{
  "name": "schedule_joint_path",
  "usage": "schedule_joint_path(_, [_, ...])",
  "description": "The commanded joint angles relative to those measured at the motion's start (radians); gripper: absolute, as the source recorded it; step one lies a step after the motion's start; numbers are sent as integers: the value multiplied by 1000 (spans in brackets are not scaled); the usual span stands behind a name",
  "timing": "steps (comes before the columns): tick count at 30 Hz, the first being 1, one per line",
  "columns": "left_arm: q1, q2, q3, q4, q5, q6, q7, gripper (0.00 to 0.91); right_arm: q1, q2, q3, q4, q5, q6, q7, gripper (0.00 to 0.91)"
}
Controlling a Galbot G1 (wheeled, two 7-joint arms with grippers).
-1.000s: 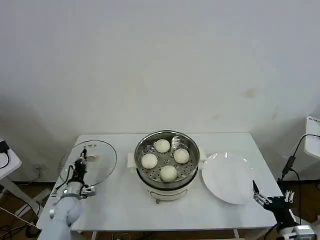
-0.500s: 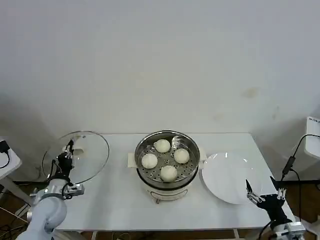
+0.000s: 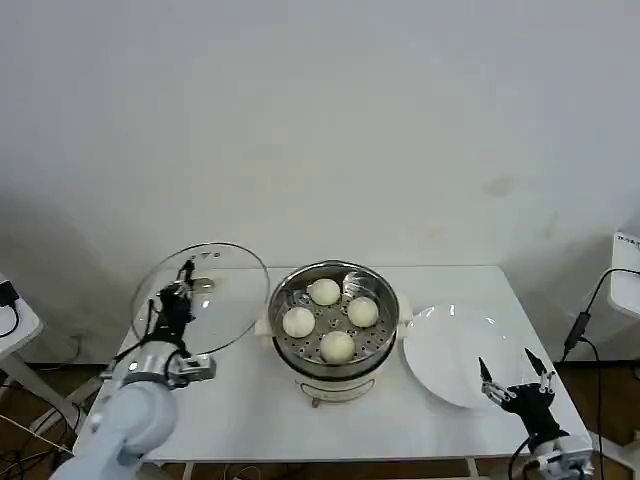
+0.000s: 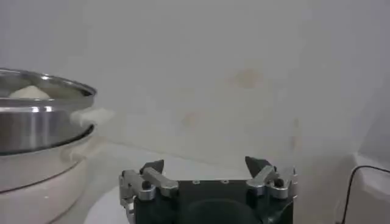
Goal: Take steamed baozi put them in steamer then cover it.
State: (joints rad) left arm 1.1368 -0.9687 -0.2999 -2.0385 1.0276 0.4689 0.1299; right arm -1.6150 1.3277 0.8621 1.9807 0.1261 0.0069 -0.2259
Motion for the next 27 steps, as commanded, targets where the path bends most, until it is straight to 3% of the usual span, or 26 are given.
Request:
schedule_joint_path(1, [-174,-112,280,-34,110,246,153,0,21,-12,-53,-14,-26,-6,-4,907])
schedule_joint_path(6, [-171,-258,314,2,272,248,215,0,35,-7,-82,-27,-45,-5,-6,907])
schedule_joint_path(14, [-171,-414,382,55,408,208,233,0,51,-2,-107,-40,-57,0,-7,907])
schedule_joint_path(27, [-220,-441,456,162,500,158,215,0,34,7,-101,-44,-59,15,-9,907])
